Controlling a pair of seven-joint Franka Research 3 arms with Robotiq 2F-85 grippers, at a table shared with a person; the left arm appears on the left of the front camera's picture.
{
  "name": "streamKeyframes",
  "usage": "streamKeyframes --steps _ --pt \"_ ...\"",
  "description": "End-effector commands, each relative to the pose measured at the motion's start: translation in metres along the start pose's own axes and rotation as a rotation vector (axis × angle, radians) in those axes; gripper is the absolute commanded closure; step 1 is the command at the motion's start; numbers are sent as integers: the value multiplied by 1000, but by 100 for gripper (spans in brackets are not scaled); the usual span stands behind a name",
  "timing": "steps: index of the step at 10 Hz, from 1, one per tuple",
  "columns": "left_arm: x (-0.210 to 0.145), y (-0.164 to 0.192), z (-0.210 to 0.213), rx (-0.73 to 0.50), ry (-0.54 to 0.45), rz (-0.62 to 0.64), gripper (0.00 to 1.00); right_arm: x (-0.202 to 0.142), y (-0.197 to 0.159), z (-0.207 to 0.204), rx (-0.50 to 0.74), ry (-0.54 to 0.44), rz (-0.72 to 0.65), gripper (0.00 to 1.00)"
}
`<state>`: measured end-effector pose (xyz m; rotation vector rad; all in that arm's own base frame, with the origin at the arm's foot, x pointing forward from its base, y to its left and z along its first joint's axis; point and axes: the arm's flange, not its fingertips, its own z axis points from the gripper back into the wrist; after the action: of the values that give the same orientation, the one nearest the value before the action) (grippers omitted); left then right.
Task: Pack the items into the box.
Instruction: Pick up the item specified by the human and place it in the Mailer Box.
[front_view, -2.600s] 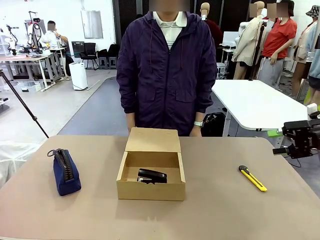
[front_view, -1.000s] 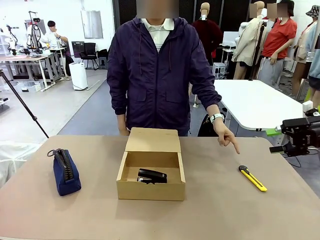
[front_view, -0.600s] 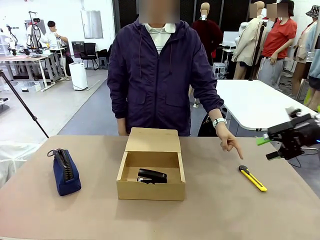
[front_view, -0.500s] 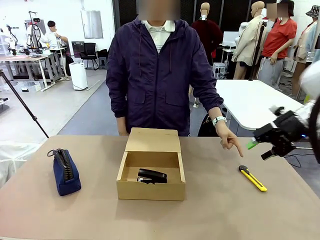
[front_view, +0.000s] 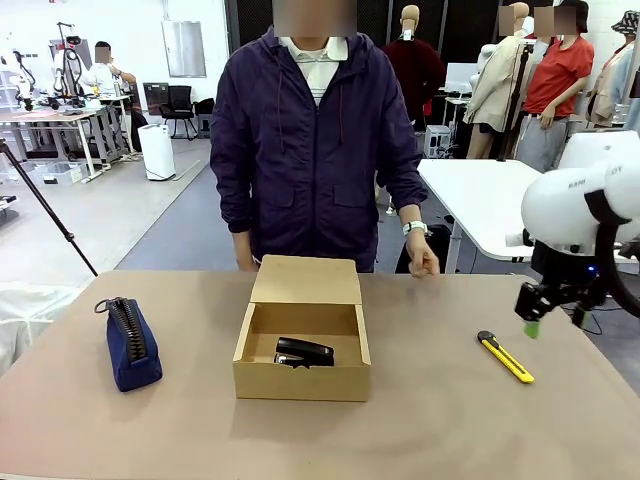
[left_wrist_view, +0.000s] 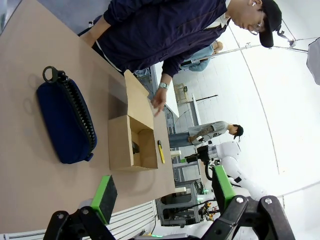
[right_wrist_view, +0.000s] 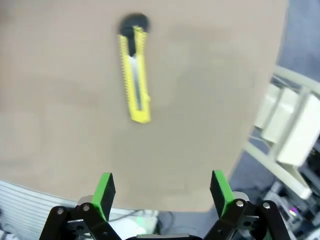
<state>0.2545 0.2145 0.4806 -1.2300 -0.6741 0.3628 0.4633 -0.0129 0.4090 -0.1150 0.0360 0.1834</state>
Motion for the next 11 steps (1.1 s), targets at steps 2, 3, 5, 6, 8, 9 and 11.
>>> streamKeyframes --steps 2,3,5,6,8,9,11 --pt "0 -1 -1 -25 -11 -14 0 0 0 0 0 0 0 0" --pt "0 -1 -1 -25 -11 -14 0 0 0 0 0 0 0 0" --pt "0 -1 -1 -25 -11 -14 0 6 4 -3 11 -65 -20 0" --pt "0 -1 -1 -25 -11 -14 0 9 6 -14 24 -129 -67 0" --pt "0 -1 -1 -25 -11 -14 0 23 13 -44 2 -139 -149 0" --pt "0 -1 -1 -25 -11 -14 0 30 19 -54 7 -163 -169 0" --pt "0 -1 -1 -25 -11 -14 0 44 32 -69 45 -141 -285 0"
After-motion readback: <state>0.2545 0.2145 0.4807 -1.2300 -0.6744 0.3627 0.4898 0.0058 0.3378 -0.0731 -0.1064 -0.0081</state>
